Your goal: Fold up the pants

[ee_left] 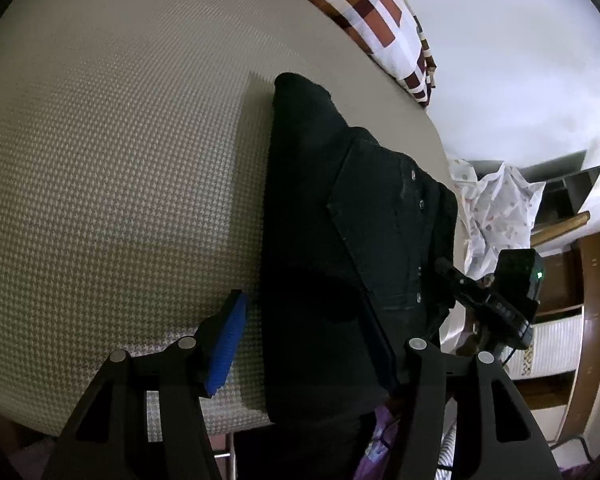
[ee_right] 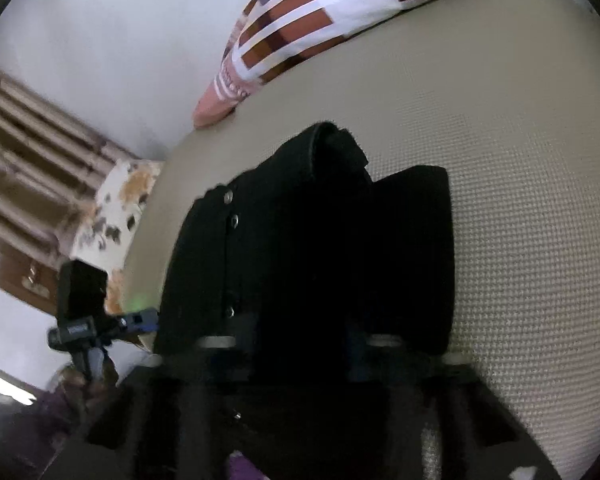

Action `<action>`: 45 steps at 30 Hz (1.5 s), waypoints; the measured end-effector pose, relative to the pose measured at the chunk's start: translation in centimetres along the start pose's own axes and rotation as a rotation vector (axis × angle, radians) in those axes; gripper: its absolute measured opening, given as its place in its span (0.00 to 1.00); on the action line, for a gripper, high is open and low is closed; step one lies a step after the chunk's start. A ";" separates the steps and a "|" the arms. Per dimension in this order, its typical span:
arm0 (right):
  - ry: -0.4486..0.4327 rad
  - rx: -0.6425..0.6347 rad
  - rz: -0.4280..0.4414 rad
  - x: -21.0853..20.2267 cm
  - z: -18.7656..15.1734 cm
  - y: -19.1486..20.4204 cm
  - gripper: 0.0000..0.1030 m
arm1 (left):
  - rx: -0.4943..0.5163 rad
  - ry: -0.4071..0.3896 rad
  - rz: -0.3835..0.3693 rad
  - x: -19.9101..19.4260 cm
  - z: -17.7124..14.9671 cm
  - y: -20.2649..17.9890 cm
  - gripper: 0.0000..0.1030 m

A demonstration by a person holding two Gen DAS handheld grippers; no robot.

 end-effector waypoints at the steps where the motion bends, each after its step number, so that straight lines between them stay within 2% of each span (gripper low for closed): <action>1: -0.003 -0.002 0.004 0.0 0.0 0.0 0.21 | 0.001 0.000 0.001 0.1 0.1 0.0 0.57; 4: -0.005 0.029 0.035 -0.1 0.1 -0.4 0.20 | 0.013 -0.004 0.011 0.2 0.3 -0.2 0.57; 5: -0.005 0.029 0.036 -0.1 0.2 -0.5 0.22 | 0.017 -0.004 0.016 0.2 0.4 -0.2 0.57; 6: -0.002 0.030 0.027 0.1 0.2 -0.7 0.37 | 0.020 -0.004 0.023 0.2 0.4 -0.2 0.57; 7: 0.003 0.052 0.020 0.4 0.4 -1.1 0.41 | 0.021 -0.005 0.027 0.2 0.4 -0.3 0.57; 8: 0.004 0.073 0.059 0.5 0.5 -1.2 0.42 | 0.020 -0.006 0.029 0.2 0.3 -0.2 0.57; 10: 0.007 0.073 0.070 0.8 0.8 -0.9 0.20 | 0.019 -0.011 0.038 0.1 0.2 -0.3 0.57; 12: 0.011 0.093 0.088 0.8 0.8 -0.6 0.16 | 0.027 -0.020 0.056 -0.1 0.4 -0.4 0.57; 14: -0.027 0.138 0.170 -0.6 0.8 -0.3 0.12 | 0.046 -0.037 0.066 -0.6 0.6 -1.1 0.57; 17: -0.126 0.211 0.265 -3.9 0.1 -0.2 0.12 | 0.074 -0.060 0.068 -1.0 1.1 -2.1 0.58; 20: -0.188 0.316 0.330 -5.8 -2.5 -2.0 0.12 | 0.124 -0.062 0.107 -0.3 1.4 -3.0 0.62; 23: -0.161 0.412 0.348 -4.4 -5.3 -5.0 0.12 | 0.151 -0.024 0.138 1.8 1.4 -3.2 0.62; 25: -0.147 0.488 0.432 -3.0 -6.1 -6.8 0.12 | 0.159 -0.001 0.164 3.1 1.4 -3.0 0.62; 26: -0.145 0.499 0.455 -2.7 -6.2 -7.3 0.11 | 0.172 -0.020 0.173 3.0 1.4 -3.3 0.63; 28: -0.152 0.498 0.451 -3.1 -6.1 -7.2 0.20 | 0.191 0.001 0.180 3.3 1.3 -3.9 0.63; 30: -0.209 0.468 0.387 -5.0 -6.0 -6.9 0.29 | 0.194 0.000 0.171 3.2 1.2 -4.2 0.63; 31: -0.247 0.454 0.349 -6.5 -6.1 -7.0 0.29 | 0.192 -0.008 0.169 3.1 1.2 -4.2 0.63; 34: -0.318 0.422 0.416 -10.5 -7.0 -5.5 0.29 | 0.171 -0.012 0.143 2.8 1.1 -4.0 0.63; 37: -0.275 0.417 0.538 -11.6 -8.8 -2.2 0.32 | 0.151 -0.014 0.120 2.5 0.9 -3.8 0.63; 38: -0.244 0.441 0.552 -10.8 -9.6 -1.4 0.37 | 0.147 -0.015 0.116 2.5 1.0 -3.9 0.63; 41: -0.150 0.508 0.538 -7.8 -11.1 -0.5 0.41 | 0.142 -0.024 0.103 2.3 0.9 -3.9 0.63; 45: -0.138 0.575 0.527 -5.4 -11.3 -1.8 0.41 | 0.160 -0.034 0.112 1.8 0.4 -3.9 0.63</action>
Point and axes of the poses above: each gripper's, at about its wrist camera, not at the fingertips, and x roughly the way its jaws point, y to its left, z to its top, the point moved 9 cm from there along x, roughly the way its jaws point, and after that the axes turned 11 degrees about y, right-handed, at the moved point
